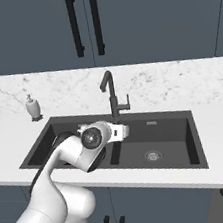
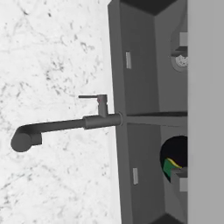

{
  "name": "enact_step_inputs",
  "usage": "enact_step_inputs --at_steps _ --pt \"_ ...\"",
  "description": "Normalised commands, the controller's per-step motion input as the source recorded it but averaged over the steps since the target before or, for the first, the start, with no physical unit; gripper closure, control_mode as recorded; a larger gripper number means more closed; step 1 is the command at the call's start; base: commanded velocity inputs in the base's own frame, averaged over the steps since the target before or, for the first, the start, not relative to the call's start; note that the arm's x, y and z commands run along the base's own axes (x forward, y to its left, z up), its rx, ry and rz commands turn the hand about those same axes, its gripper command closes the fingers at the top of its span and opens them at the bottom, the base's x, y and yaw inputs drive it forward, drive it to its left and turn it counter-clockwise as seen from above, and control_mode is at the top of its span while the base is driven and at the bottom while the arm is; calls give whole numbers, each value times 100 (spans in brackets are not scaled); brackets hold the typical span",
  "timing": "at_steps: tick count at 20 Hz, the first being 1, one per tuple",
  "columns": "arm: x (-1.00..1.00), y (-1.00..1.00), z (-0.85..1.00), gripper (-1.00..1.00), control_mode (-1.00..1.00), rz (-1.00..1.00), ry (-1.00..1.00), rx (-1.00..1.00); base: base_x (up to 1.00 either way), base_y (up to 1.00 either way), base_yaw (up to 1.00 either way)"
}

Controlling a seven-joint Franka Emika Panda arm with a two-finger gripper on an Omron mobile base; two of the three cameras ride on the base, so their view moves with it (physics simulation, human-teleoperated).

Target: Pick the pan and sponge and place them into the sink. Then turn on the water.

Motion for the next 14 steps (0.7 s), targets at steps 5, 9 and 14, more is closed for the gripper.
enact_step_inputs --at_steps 5,9,14 --pt "2 -28 0 -100 -100 0 -9 0 0 0 0" --pt "3 -24 3 -100 -100 0 -9 0 0 0 0" --pt "21 -11 4 -100 -100 0 -3 0 0 0 0"
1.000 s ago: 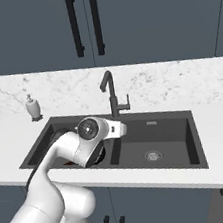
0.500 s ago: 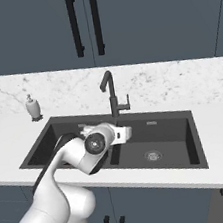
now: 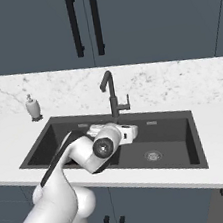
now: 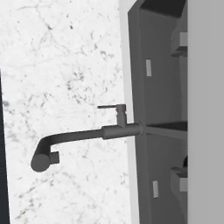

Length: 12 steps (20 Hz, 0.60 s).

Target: Pick the pan and sponge and place them into the sink. Then turn on the water.

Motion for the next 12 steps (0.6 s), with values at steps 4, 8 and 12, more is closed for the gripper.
enact_step_inputs --at_steps 4,8,12 --pt "29 -12 13 -100 -100 0 0 0 0 0 0" --pt "21 -18 2 -100 -100 0 -1 0 0 0 0" --pt "21 -16 0 -100 -100 0 -2 0 0 0 0"
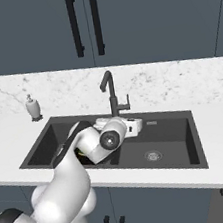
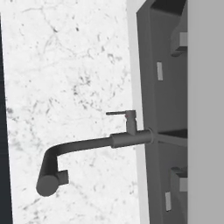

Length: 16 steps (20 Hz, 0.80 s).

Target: Pick the pan and sponge and place them into the sink. Then turn on the water.

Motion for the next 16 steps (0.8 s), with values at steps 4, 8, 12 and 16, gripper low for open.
enact_step_inputs --at_steps 4,8,12,16 --pt "33 0 0 -100 -100 0 -2 0 0 0 0" --pt "51 5 0 -100 -100 0 -8 0 0 0 0" --pt "40 0 0 -100 -100 0 -10 0 0 0 0" --pt "20 0 -13 -100 -100 0 -6 0 0 0 0"
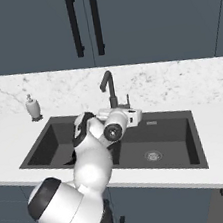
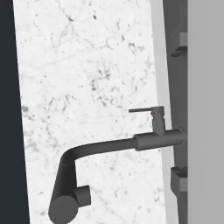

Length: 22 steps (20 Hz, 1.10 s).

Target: Pick the pan and sponge and place them into the sink. Then turn on the water.

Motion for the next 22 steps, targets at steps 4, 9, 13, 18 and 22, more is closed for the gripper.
enact_step_inputs --at_steps 4,9,13,18,22 --pt "14 0 -20 -100 -100 0 -4 0 0 0 0" --pt "16 0 -22 -100 -100 0 -2 -1 0 0 0" --pt "11 -3 -14 -100 -100 0 0 -2 0 0 0" --pt "12 -5 0 -100 -100 0 0 0 0 0 0" --pt "19 -6 0 -100 -100 0 0 0 0 0 0"
